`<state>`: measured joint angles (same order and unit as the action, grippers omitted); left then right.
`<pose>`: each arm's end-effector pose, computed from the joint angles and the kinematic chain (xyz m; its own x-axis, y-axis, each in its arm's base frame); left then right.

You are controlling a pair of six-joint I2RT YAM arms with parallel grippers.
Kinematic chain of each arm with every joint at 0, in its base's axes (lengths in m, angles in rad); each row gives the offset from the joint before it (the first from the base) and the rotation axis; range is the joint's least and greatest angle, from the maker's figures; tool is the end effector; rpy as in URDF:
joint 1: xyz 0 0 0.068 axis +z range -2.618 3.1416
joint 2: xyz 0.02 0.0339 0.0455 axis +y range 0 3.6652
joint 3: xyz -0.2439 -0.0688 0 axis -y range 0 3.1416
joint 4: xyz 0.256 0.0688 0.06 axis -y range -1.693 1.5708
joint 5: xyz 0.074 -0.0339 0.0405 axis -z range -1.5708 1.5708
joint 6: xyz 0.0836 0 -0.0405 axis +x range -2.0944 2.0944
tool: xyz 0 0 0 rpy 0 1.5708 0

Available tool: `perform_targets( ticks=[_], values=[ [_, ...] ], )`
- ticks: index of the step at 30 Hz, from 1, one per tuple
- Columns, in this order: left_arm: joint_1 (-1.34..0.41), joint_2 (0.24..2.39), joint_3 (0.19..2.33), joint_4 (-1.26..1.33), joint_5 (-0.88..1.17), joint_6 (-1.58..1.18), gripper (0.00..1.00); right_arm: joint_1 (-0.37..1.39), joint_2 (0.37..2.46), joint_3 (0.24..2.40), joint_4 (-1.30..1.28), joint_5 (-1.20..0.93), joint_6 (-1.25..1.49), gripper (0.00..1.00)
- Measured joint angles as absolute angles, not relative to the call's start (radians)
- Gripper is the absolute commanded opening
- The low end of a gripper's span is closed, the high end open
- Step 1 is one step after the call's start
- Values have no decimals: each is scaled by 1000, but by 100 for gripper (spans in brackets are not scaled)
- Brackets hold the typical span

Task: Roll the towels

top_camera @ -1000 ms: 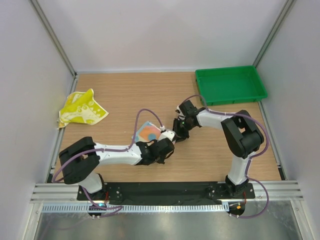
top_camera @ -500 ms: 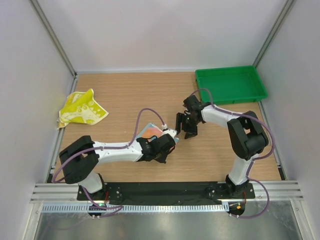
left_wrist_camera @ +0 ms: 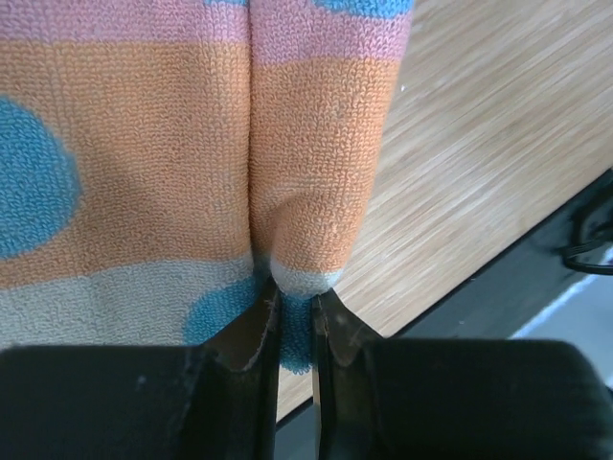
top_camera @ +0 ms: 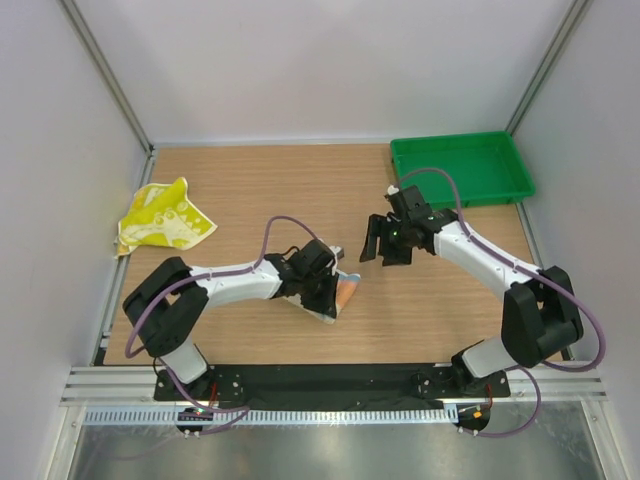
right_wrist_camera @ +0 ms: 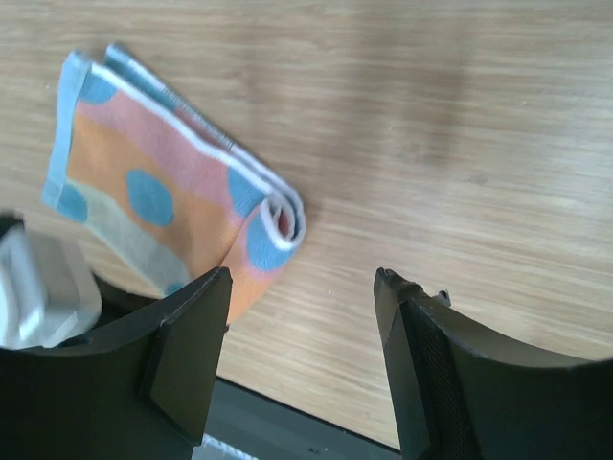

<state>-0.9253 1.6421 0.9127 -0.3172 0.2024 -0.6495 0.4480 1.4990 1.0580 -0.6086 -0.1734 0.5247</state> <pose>0.1949 -0.2867 0.0959 -0.9246 0.2429 -0.2934 0.3564 0.8236 -0.4413 0.2979 0.1592 0.1662 -0.9290 0.1010 -0.3560 -0.0447 0.9243 0.3789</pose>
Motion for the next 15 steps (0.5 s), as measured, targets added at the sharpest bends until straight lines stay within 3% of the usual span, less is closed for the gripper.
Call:
perform_targets(
  ticks=[11,15],
  values=[
    [-776,1671,853,-150,468,-784,5,448,1380,821,-399,-414,566,70],
    [-742,1696,810,-91,518,-829,0,448,1379,723,-268,-475,616,70]
  ],
)
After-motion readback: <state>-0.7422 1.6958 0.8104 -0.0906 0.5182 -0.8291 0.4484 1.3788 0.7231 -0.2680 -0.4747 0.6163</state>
